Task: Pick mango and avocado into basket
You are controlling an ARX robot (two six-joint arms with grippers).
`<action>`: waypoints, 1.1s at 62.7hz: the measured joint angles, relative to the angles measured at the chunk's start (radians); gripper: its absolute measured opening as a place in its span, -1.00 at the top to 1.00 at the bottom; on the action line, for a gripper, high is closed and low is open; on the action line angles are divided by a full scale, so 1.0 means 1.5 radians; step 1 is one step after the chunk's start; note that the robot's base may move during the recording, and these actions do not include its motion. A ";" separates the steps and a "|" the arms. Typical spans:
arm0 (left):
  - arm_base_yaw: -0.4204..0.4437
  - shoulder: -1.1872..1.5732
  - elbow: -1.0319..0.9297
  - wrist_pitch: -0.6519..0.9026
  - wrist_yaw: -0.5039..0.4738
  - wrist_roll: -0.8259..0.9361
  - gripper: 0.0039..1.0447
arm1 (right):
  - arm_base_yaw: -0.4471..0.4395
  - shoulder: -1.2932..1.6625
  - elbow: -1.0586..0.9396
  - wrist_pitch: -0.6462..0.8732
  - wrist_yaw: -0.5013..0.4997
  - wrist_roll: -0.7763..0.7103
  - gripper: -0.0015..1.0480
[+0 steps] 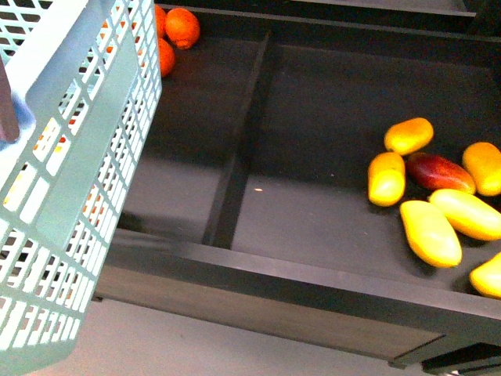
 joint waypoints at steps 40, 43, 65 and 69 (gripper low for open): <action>0.010 0.016 0.024 -0.060 0.060 0.081 0.92 | -0.001 0.000 0.000 0.000 -0.004 0.000 -0.83; 0.007 0.042 0.043 -0.078 0.119 0.174 0.92 | -0.001 0.000 0.000 0.000 -0.002 0.000 -0.83; -0.113 0.255 0.197 -0.039 0.122 0.389 0.92 | -0.001 0.000 0.000 0.000 -0.002 0.000 -0.83; -0.142 0.293 0.239 -0.047 0.146 0.388 0.92 | -0.001 0.000 0.000 0.000 -0.002 0.000 -0.83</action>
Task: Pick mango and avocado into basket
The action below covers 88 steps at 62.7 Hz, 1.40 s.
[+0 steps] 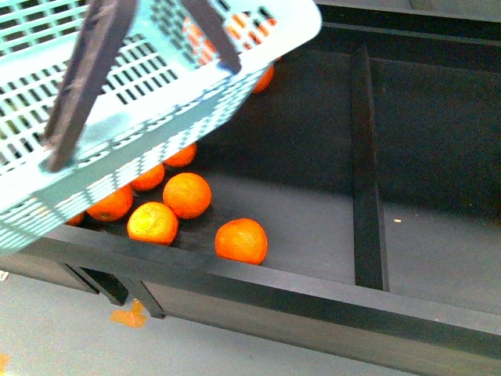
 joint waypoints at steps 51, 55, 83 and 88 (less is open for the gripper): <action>-0.195 0.105 0.113 -0.023 0.044 -0.027 0.92 | 0.000 0.000 0.000 0.000 0.000 0.000 -0.83; -0.195 0.105 0.113 -0.023 0.041 -0.027 0.92 | 0.000 0.000 0.000 0.000 0.000 0.000 -0.83; -0.195 0.105 0.113 -0.022 0.042 -0.026 0.92 | -0.174 0.373 0.164 -0.191 0.005 0.218 -0.83; -0.195 0.105 0.113 -0.022 0.042 -0.026 0.92 | -0.249 0.489 0.192 -0.104 -0.037 0.204 -0.83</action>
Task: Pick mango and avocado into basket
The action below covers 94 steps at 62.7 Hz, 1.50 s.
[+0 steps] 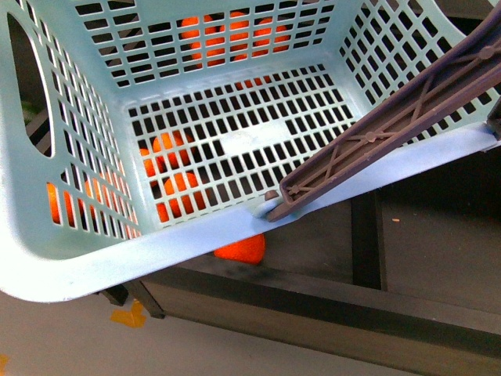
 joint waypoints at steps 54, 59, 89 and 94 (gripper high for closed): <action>0.000 0.000 0.000 0.000 -0.001 0.000 0.92 | 0.069 0.979 0.529 0.217 0.022 -0.378 -0.83; 0.000 0.000 0.000 0.000 0.000 0.000 0.92 | 0.076 1.022 0.568 0.206 0.027 -0.378 -0.83; 0.000 0.000 0.000 0.000 -0.001 0.000 0.92 | 0.088 1.199 0.791 0.116 0.027 -0.379 -0.83; 0.000 0.000 0.000 0.000 0.000 0.000 0.92 | 0.087 1.216 0.811 0.112 0.027 -0.378 -0.83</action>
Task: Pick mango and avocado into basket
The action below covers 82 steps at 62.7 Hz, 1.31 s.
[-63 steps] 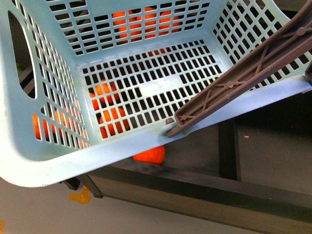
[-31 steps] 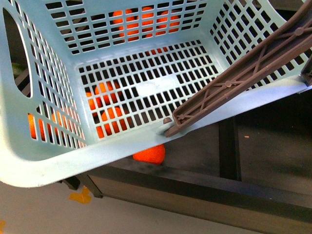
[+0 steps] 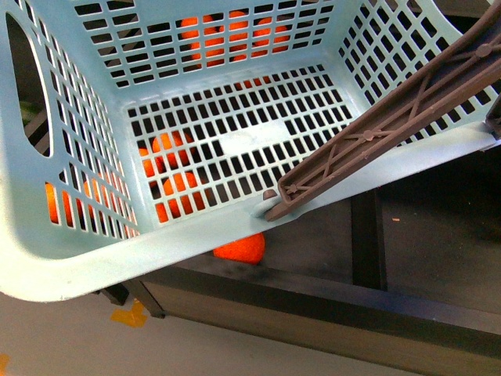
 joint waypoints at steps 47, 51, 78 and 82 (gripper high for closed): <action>0.000 0.000 0.000 0.000 0.000 0.000 0.92 | -0.018 0.091 0.090 -0.013 -0.039 0.092 -0.76; 0.000 0.000 0.000 0.000 0.000 0.000 0.92 | -0.018 0.093 0.090 -0.017 -0.038 0.099 -0.61; 0.000 0.000 0.000 0.000 0.000 0.000 0.92 | -0.028 0.083 0.059 0.008 -0.053 0.133 -0.14; 0.000 0.000 0.000 0.000 0.000 0.000 0.92 | -0.032 0.067 0.032 0.024 -0.060 0.135 -0.14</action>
